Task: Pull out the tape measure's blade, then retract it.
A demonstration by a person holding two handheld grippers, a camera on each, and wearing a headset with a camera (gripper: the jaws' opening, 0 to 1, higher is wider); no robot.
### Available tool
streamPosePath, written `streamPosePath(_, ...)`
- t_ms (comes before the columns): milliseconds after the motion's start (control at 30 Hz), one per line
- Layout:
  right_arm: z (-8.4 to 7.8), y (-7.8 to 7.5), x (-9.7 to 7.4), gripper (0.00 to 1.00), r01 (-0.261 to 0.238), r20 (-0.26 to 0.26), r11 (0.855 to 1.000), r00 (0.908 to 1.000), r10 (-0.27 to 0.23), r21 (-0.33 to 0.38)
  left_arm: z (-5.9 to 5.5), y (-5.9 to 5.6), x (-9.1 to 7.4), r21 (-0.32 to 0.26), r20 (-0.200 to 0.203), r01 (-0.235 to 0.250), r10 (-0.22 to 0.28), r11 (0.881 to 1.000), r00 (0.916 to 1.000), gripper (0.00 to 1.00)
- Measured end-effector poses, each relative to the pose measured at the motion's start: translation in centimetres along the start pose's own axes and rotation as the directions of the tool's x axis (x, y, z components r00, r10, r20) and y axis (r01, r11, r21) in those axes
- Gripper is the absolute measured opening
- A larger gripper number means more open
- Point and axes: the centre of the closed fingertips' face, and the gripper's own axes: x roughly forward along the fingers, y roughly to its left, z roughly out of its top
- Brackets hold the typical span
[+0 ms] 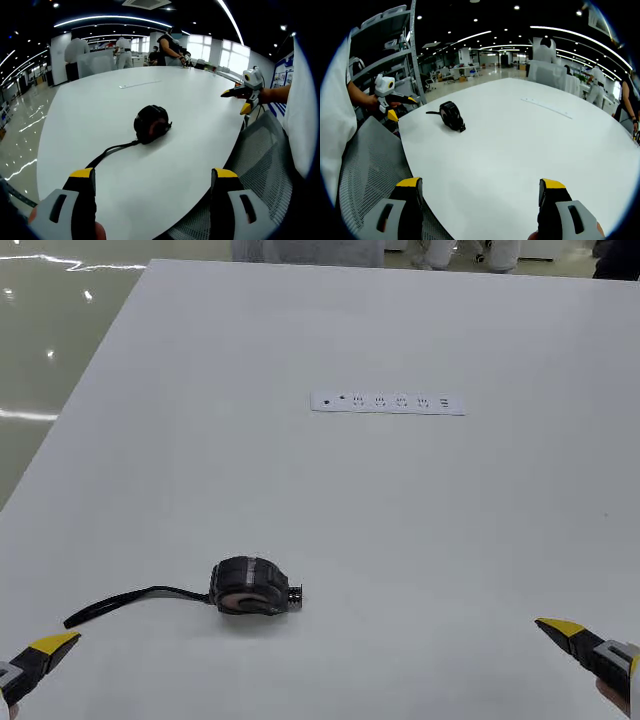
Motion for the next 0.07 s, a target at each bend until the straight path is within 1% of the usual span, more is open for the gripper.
streamPosePath(67, -0.06, -0.01, -0.01, 0.97, 0.0, -0.001, 1.0, 1.0, 0.0, 0.0, 0.0, -0.02, -0.05, -0.002, 0.002, 0.003, -0.003, 1.0, 1.0, 0.92)
